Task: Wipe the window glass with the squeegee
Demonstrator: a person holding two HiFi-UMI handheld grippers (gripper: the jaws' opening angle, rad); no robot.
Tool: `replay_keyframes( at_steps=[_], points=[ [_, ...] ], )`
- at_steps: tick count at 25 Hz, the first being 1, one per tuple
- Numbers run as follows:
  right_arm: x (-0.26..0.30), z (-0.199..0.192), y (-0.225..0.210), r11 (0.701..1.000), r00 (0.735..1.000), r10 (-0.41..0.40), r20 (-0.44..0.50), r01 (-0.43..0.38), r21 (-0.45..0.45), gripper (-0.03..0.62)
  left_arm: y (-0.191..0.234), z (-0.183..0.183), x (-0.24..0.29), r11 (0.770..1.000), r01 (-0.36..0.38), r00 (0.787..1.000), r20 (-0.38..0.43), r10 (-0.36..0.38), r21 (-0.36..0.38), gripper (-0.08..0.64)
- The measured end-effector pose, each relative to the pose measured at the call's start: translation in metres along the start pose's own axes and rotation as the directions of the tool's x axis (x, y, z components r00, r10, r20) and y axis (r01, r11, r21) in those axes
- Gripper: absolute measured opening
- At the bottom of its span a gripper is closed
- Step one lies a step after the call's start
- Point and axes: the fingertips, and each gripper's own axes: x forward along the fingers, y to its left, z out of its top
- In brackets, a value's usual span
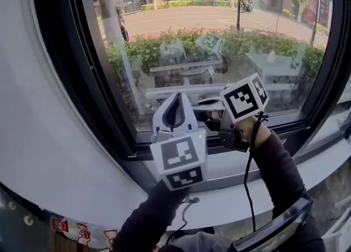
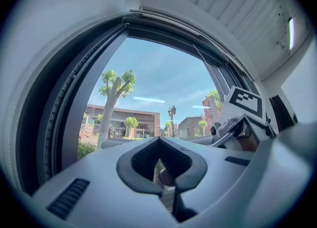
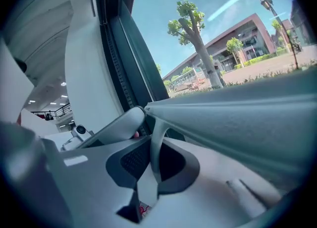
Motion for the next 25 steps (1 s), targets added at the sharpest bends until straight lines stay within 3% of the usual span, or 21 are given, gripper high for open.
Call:
replay_keyframes(
  at_steps=[15, 20, 25],
  points=[
    [-0.012, 0.118, 0.070, 0.973, 0.996, -0.021, 0.090, 0.041, -0.229, 0.025, 0.019, 0.135, -0.008, 0.994, -0.052, 0.971, 0.239, 0.028, 0.094, -0.005],
    [-0.012, 0.150, 0.081, 0.950, 0.995, -0.023, 0.100, 0.053, -0.308, 0.026, 0.023, 0.163, -0.004, 0.993, -0.055, 0.958, 0.285, 0.022, 0.106, -0.005],
    [-0.013, 0.170, 0.092, 0.942, 0.994, -0.002, 0.113, 0.040, -0.333, 0.025, 0.023, 0.185, -0.003, 0.992, -0.061, 0.946, 0.322, 0.021, 0.114, -0.005]
  ],
)
